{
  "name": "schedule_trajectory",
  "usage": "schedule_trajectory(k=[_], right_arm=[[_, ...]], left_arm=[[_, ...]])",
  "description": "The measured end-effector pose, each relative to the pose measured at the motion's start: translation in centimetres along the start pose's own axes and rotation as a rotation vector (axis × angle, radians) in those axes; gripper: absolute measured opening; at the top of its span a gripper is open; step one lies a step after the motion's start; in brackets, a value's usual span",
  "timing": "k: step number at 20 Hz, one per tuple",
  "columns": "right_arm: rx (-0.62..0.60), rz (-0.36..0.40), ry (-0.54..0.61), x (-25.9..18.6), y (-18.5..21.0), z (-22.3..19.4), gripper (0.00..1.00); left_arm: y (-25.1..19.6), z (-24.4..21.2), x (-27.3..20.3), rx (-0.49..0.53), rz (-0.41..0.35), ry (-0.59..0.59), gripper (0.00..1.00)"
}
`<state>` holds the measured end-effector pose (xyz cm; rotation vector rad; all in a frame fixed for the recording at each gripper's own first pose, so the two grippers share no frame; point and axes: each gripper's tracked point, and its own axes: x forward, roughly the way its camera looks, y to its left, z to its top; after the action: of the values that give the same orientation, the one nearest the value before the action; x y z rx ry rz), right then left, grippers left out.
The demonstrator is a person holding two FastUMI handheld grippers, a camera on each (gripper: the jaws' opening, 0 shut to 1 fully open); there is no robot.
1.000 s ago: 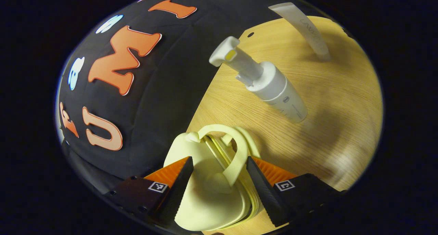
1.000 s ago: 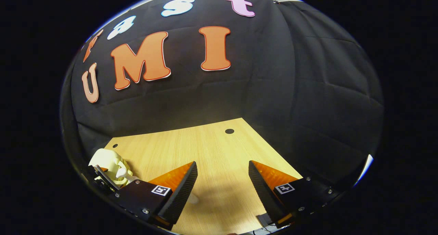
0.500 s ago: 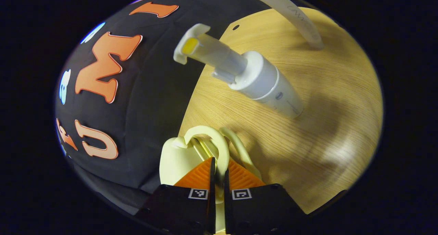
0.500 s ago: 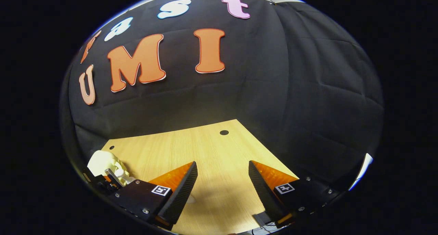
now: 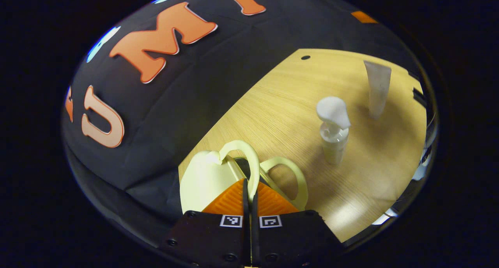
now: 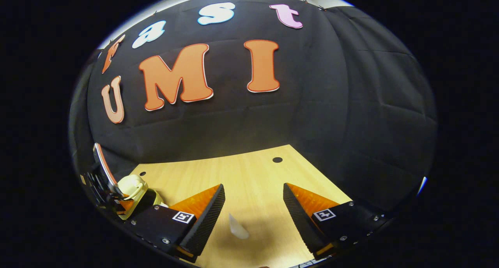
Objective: First open the suitcase, pack the skin care products into it, and then close the suitcase.
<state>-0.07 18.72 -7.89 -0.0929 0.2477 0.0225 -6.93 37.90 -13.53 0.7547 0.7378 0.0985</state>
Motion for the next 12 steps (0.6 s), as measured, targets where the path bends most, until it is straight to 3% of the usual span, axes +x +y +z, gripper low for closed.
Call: schedule_trajectory(k=[5, 8, 12], right_arm=[[-0.001, 0.038, -0.043, -0.5, 6.0, 2.2, 0.95], [-0.012, 0.042, -0.067, -1.3, 9.4, 3.1, 0.95], [-0.015, 0.029, -0.090, -2.1, 13.7, 3.8, 0.95]], left_arm=[[7.3, 0.4, -3.0, -0.202, -0.047, -0.059, 0.02], [11.8, -0.8, -3.8, -0.319, -0.038, -0.090, 0.01], [17.4, -4.0, -4.6, -0.360, 0.002, -0.085, 0.01]])
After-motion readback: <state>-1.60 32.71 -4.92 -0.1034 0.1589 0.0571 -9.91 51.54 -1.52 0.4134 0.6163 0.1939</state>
